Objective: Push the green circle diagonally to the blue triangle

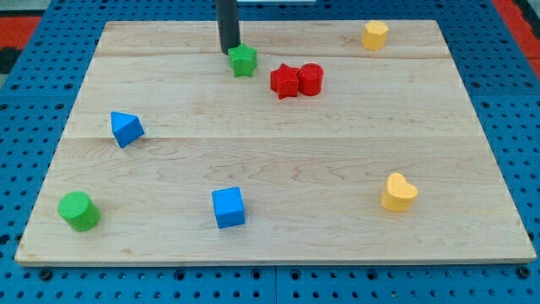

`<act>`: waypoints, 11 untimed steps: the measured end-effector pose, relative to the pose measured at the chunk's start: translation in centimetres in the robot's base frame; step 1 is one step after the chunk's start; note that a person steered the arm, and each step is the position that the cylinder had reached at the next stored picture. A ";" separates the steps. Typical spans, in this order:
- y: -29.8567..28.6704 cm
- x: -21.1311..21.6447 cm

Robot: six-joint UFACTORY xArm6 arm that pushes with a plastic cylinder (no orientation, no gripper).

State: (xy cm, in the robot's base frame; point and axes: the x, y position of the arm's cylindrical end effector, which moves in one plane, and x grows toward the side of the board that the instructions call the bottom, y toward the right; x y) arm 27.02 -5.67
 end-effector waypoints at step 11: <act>-17.4 25.1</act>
